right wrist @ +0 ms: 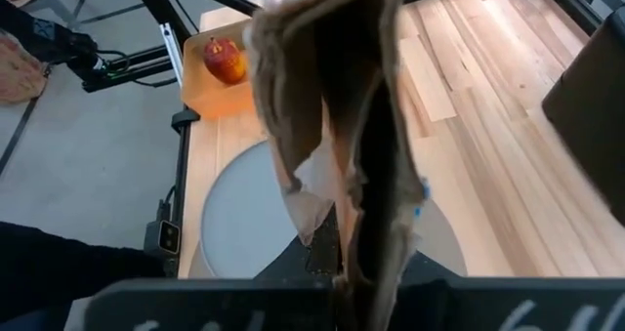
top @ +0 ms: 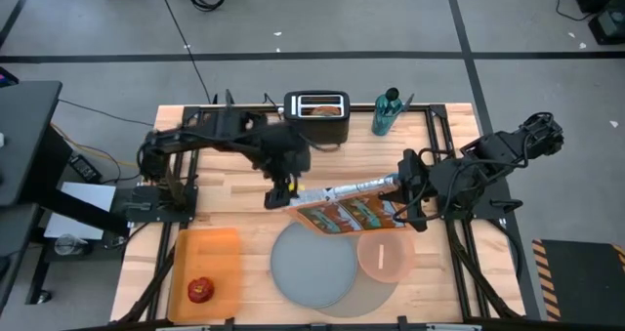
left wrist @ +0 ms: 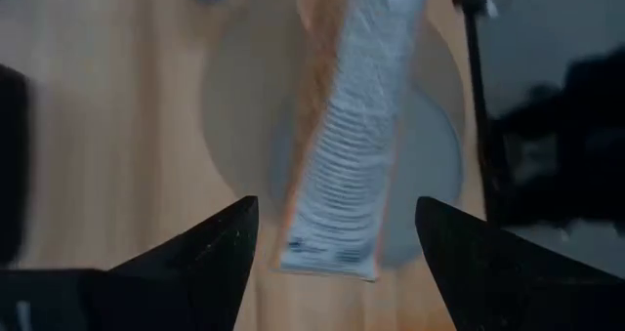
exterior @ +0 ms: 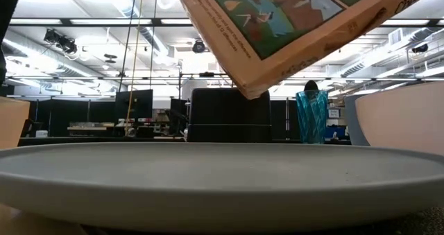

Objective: Arrange a breakfast setting
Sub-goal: Pour the cereal into the light orange bowl on the table mat

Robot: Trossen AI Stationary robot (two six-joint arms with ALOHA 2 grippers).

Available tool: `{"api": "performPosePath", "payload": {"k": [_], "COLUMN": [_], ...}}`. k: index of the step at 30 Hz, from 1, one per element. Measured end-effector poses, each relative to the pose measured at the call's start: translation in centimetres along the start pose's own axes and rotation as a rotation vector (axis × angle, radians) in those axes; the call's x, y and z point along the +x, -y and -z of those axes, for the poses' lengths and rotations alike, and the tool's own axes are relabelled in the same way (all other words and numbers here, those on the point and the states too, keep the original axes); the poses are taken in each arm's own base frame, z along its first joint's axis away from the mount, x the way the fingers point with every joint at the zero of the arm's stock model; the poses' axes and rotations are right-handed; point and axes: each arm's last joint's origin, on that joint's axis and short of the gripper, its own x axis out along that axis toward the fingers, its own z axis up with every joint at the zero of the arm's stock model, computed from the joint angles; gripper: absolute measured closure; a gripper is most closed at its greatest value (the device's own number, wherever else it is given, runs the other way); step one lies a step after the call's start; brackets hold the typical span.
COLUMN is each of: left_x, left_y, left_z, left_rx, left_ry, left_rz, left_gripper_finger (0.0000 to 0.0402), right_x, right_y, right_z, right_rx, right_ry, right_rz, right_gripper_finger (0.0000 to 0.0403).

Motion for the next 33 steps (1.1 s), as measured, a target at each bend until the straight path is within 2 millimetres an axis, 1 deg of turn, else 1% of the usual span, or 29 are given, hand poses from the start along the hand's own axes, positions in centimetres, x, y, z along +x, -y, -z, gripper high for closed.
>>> {"api": "performPosePath", "payload": {"k": [3,6,9,11,14,20,23,25,27,30,32,33], "left_x": [-1.4,-1.9,-2.2,-2.4,-2.1,-2.4,-2.5,-3.6,-6.2,-10.6,-12.5,-13.1], "left_y": [-0.3,-0.5,-0.6,-0.4,0.0,0.0,-0.4,-0.6,-0.6,-0.2,0.1,0.1], "left_z": [0.0,0.0,-0.3,-1.1,-2.4,-3.3,-3.1,-2.5,-1.9,-0.6,0.1,0.6], "left_rx": [-0.004,-0.017,-0.022,-0.014,0.008,0.021,0.014,-0.002,-0.010,-0.008,0.007,0.012], "left_ry": [0.068,0.095,0.142,0.221,0.336,0.433,0.421,0.421,0.493,0.649,0.712,0.707], "left_rz": [-0.036,-0.067,-0.071,-0.064,-0.056,-0.059,-0.071,-0.075,-0.080,-0.107,-0.137,-0.162], "left_gripper_finger": [0.0116,0.0117,0.0127,0.0136,0.0152,0.0183,0.0196,0.0202,0.0206,0.0209,0.0210,0.0210], "right_x": [-0.3,-0.7,-1.1,-1.2,-1.3,-1.4,-1.4,-1.4,-1.4,-1.4,-1.4,-1.4], "right_y": [0.1,0.3,0.5,0.6,0.6,0.7,0.7,0.7,0.7,0.7,0.6,0.6], "right_z": [0.1,0.0,0.0,0.1,0.1,0.1,0.1,0.1,0.1,0.1,0.0,0.0], "right_rx": [0.003,0.008,0.011,0.011,0.010,0.010,0.010,0.010,0.015,0.021,0.023,0.023], "right_ry": [-0.001,0.010,0.018,0.015,0.012,0.014,0.014,0.014,0.015,0.022,0.026,0.026], "right_rz": [0.000,-0.002,-0.006,-0.006,-0.005,-0.001,-0.001,-0.001,-0.002,-0.005,-0.008,-0.008], "right_gripper_finger": [0.0394,0.0395,0.0395,0.0395,0.0395,0.0394,0.0394,0.0394,0.0394,0.0394,0.0394,0.0394]}}
